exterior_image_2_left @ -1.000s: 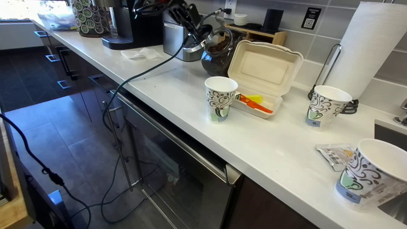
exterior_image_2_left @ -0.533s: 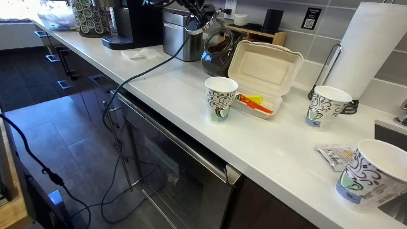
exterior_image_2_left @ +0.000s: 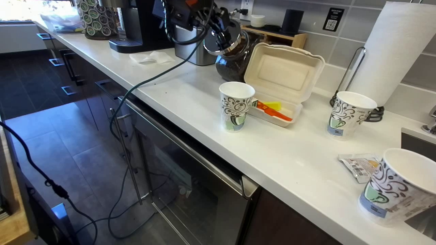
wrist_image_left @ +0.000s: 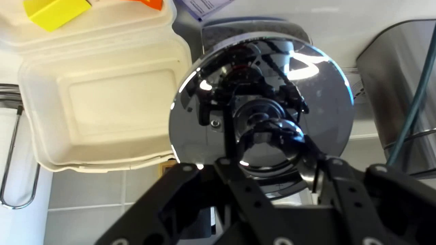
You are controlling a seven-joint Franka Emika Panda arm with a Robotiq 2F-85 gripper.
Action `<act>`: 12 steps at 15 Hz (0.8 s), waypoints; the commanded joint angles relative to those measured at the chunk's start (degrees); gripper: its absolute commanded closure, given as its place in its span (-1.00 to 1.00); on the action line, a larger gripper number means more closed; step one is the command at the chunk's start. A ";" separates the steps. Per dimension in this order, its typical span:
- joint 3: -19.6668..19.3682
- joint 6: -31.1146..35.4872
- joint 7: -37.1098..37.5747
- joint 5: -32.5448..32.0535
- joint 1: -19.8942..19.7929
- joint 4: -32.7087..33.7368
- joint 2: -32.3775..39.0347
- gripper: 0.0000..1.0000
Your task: Put the silver lid on the glass container.
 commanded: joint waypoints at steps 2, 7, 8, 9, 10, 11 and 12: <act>0.01 -0.10 -1.52 0.95 -0.14 -0.04 1.11 0.07; 0.87 1.11 -4.15 3.50 -0.04 3.27 3.86 0.57; 0.86 1.14 -3.97 2.95 0.07 4.18 4.31 0.57; 0.79 1.02 -3.35 2.41 0.18 4.97 4.71 0.57; 0.74 0.69 -2.78 1.90 0.26 5.65 5.06 0.57; 0.74 0.86 -2.67 1.63 0.41 6.39 5.65 0.57; 0.73 0.85 -2.48 1.31 0.61 7.13 6.26 0.57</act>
